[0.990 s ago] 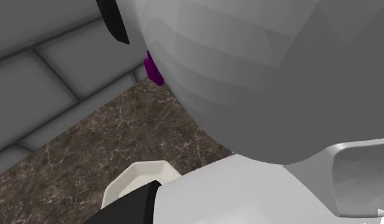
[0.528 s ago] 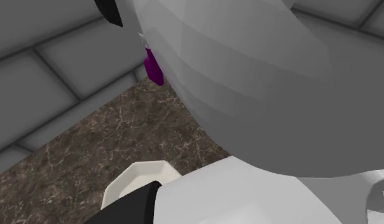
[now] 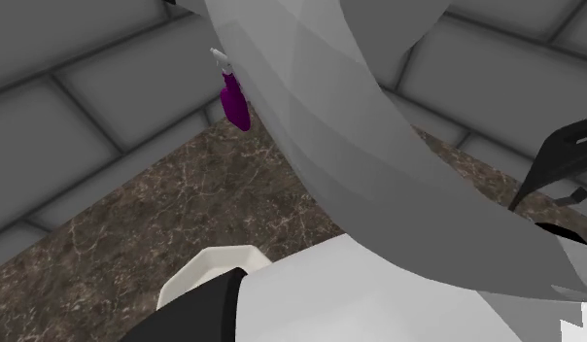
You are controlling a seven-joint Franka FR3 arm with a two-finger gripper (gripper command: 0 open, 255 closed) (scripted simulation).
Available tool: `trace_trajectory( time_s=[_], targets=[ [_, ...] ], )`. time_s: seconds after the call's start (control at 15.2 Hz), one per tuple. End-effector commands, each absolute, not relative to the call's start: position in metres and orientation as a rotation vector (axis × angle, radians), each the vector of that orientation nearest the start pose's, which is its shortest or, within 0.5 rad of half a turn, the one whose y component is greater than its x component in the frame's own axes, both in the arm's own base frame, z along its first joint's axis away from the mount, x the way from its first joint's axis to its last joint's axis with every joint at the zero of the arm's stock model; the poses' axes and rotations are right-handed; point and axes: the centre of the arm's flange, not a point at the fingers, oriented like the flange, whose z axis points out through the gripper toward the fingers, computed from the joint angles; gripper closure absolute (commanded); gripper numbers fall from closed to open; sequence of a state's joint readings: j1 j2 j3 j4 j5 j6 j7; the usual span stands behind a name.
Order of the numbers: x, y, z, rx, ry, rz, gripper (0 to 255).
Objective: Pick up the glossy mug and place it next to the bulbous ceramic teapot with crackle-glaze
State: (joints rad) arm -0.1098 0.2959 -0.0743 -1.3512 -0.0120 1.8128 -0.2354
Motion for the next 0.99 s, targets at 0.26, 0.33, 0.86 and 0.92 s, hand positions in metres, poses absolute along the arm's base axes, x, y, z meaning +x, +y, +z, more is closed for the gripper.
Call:
trace_trajectory(
  time_s=[0.26, 0.33, 0.86, 0.92],
  targets=[
    [0.654, -0.115, 0.605, -3.198, -0.093, -0.250, 255],
    [0.654, -0.115, 0.610, -3.198, -0.093, -0.250, 255],
    [0.654, -0.115, 0.652, -3.198, -0.093, -0.250, 255],
    [0.654, -0.115, 0.658, -3.198, -0.093, -0.250, 255]
  ],
)
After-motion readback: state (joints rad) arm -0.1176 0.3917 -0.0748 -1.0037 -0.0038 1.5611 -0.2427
